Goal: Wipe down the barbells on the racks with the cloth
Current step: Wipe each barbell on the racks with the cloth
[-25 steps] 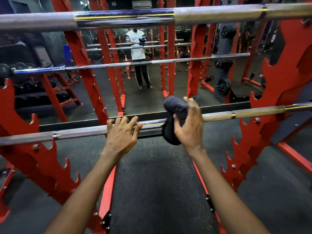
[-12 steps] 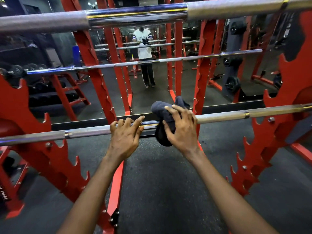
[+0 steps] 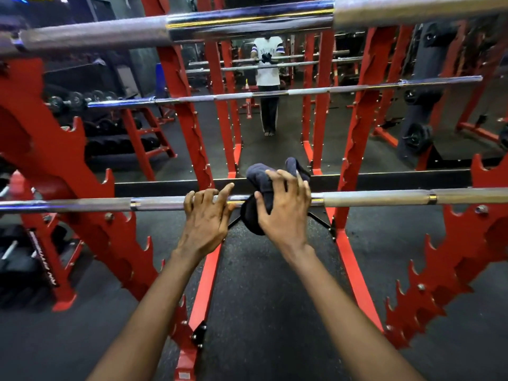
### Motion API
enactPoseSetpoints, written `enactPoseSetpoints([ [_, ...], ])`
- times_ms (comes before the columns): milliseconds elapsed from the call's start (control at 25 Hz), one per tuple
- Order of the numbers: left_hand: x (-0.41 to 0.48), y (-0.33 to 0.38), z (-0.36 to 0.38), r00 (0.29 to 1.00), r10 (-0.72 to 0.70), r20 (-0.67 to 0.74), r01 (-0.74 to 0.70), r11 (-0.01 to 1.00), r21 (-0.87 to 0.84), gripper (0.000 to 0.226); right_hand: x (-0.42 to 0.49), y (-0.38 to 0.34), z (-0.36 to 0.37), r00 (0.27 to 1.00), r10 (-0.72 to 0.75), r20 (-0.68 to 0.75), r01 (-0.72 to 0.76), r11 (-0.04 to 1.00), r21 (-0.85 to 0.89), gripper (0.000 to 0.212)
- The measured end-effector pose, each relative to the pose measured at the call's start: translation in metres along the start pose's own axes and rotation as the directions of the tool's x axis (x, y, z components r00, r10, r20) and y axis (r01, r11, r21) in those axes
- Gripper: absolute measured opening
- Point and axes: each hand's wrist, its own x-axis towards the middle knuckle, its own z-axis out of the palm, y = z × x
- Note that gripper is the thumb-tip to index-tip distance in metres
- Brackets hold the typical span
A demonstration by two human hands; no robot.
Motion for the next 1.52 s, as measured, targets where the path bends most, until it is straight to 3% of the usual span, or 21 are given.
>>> enactPoseSetpoints([
  [240,-0.007,-0.025,-0.008,1.0,0.019,-0.009,-0.018,0.998,0.065,0.048,-0.011,0.02,-0.009,0.997,-0.067,-0.038,0.068,0.997,0.034,0.051],
  [440,-0.011,-0.052,-0.013,1.0,-0.008,0.007,0.007,0.997,0.076,0.046,-0.007,0.03,-0.015,0.987,0.058,-0.148,-0.052,0.998,0.042,0.049],
  [520,-0.011,-0.051,-0.011,1.0,-0.005,0.001,0.005,0.997,0.071,0.046,-0.008,0.009,-0.003,0.989,0.066,-0.129,-0.062,0.998,0.032,0.049],
  [640,-0.009,-0.051,-0.013,1.0,-0.003,0.001,0.003,0.998,0.061,0.048,-0.022,-0.015,0.013,0.997,-0.046,-0.06,0.049,0.997,0.052,0.052],
  [800,-0.003,-0.07,-0.025,0.993,0.084,0.089,-0.091,0.993,0.078,0.05,-0.037,0.005,0.013,0.985,-0.164,-0.052,0.168,0.981,0.095,0.065],
  [880,0.0,-0.082,-0.028,0.987,0.105,0.126,-0.115,0.991,0.074,0.048,-0.046,0.015,0.013,0.989,-0.082,-0.121,0.095,0.989,0.11,0.067],
  [960,-0.002,-0.088,-0.026,0.985,0.12,0.126,-0.131,0.988,0.081,0.049,-0.06,0.008,0.018,0.968,0.116,-0.222,-0.064,0.971,0.231,0.061],
  [1120,-0.003,-0.087,-0.02,0.987,0.115,0.11,-0.124,0.989,0.083,0.05,-0.081,-0.044,0.041,0.795,0.533,-0.289,-0.286,0.751,0.595,0.056],
  [1280,-0.003,-0.086,-0.022,0.989,0.098,0.112,-0.101,0.995,0.021,0.05,-0.063,-0.083,0.045,0.541,0.838,0.071,-0.384,0.171,0.908,0.052],
  [1320,-0.003,-0.085,-0.024,0.988,0.091,0.127,-0.091,0.996,-0.005,0.05,-0.057,-0.075,0.048,0.503,0.857,0.113,-0.444,0.144,0.884,0.041],
  [1360,-0.002,-0.085,-0.026,0.986,0.088,0.14,-0.085,0.996,-0.033,0.051,-0.052,-0.067,0.055,0.52,0.831,0.196,-0.416,0.046,0.908,0.028],
  [1400,-0.001,-0.085,-0.028,0.984,0.093,0.151,-0.085,0.995,-0.057,0.051,-0.047,-0.06,0.059,0.595,0.76,0.262,-0.43,0.026,0.902,0.021],
  [1440,0.001,-0.085,-0.031,0.981,0.103,0.165,-0.09,0.993,-0.08,0.051,-0.039,-0.05,0.062,0.684,0.688,0.244,-0.442,0.123,0.889,0.028],
  [1480,0.003,-0.086,-0.033,0.976,0.114,0.183,-0.098,0.99,-0.097,0.051,-0.035,-0.048,0.064,0.793,0.593,0.138,-0.429,0.383,0.818,0.034],
  [1520,0.005,-0.088,-0.035,0.972,0.125,0.201,-0.106,0.989,-0.099,0.051,-0.028,-0.043,0.078,0.903,0.375,0.208,-0.375,0.452,0.81,0.034],
])
